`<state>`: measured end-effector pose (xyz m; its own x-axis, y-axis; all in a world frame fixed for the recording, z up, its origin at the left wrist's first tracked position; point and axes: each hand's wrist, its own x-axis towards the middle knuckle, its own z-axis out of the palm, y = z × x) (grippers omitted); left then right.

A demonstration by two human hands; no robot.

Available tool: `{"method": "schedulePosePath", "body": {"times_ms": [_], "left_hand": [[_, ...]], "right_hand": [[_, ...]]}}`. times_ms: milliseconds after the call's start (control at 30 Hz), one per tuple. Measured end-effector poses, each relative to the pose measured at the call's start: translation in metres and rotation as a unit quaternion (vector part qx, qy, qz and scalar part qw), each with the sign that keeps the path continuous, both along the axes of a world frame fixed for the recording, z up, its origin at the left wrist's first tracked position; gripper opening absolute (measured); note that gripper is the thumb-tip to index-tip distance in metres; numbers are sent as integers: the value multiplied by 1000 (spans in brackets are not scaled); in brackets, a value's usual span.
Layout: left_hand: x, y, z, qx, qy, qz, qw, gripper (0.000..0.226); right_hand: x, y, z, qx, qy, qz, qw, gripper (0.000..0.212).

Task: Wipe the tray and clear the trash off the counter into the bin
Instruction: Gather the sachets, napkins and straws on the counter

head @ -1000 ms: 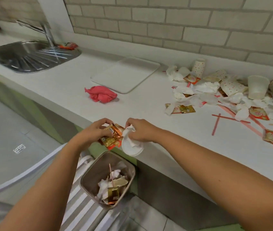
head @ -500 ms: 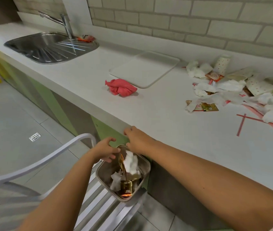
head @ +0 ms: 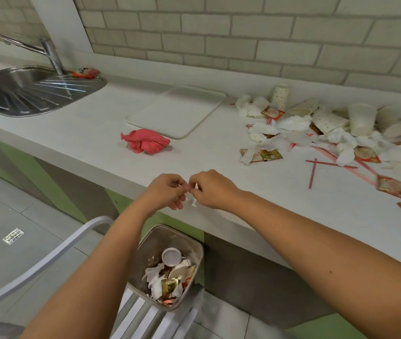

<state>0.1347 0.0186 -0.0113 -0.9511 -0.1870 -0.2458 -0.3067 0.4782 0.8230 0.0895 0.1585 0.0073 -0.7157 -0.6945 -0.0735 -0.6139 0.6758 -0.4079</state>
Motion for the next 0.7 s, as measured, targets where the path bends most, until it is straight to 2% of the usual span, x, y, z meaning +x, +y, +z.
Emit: {"method": "schedulePosePath", "body": {"times_ms": [333,700], "left_hand": [[-51,119,20,-3,87,-66,994,12],[-80,289,17,-18,90,-219,971,10]], "right_hand": [[-29,121,22,27,44,-136,989,22],[-42,296,17,93,18,-304,948,17]]}}
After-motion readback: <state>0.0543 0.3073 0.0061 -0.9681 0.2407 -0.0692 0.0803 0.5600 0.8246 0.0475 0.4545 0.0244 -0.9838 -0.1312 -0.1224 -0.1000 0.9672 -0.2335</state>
